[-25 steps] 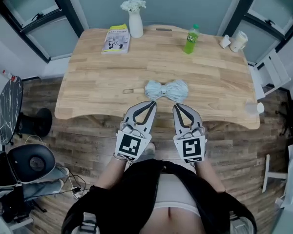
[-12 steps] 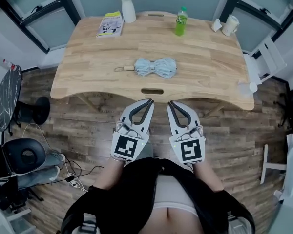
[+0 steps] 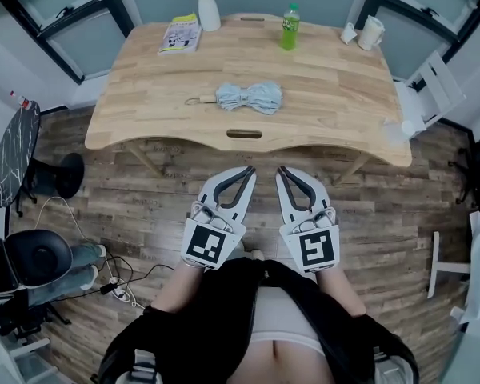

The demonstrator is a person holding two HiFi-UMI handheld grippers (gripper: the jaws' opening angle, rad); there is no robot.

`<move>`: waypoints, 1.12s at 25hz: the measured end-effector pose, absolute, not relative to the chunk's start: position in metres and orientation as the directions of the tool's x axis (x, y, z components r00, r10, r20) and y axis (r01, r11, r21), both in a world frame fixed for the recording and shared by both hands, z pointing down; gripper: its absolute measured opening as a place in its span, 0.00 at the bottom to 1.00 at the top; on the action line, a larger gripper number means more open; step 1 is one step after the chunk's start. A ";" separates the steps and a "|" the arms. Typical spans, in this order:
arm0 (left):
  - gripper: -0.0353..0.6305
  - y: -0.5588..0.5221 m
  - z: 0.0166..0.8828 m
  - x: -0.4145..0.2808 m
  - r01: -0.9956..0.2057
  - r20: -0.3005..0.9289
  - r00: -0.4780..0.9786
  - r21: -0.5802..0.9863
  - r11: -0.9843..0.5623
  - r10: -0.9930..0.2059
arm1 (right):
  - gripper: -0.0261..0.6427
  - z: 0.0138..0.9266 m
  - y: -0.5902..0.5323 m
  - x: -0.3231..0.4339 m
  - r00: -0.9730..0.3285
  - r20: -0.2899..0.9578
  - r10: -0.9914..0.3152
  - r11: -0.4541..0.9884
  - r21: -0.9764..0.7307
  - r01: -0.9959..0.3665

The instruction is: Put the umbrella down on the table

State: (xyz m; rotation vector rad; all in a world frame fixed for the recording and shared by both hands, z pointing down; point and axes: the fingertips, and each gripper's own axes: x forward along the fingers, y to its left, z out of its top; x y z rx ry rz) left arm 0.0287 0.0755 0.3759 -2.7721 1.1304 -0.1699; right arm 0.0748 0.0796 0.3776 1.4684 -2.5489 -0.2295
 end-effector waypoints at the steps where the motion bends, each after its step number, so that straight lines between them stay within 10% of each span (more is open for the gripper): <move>1: 0.07 0.079 0.375 0.030 -0.683 0.052 0.713 -0.173 -0.709 -0.699 | 0.09 0.377 0.083 0.077 -0.488 0.087 -0.868 0.494 0.225 -0.840; 28: 0.07 0.203 0.368 -0.022 -0.660 0.026 0.735 -0.203 -0.724 -0.677 | 0.09 0.377 0.209 0.022 -0.473 0.071 -0.878 0.477 0.189 -0.858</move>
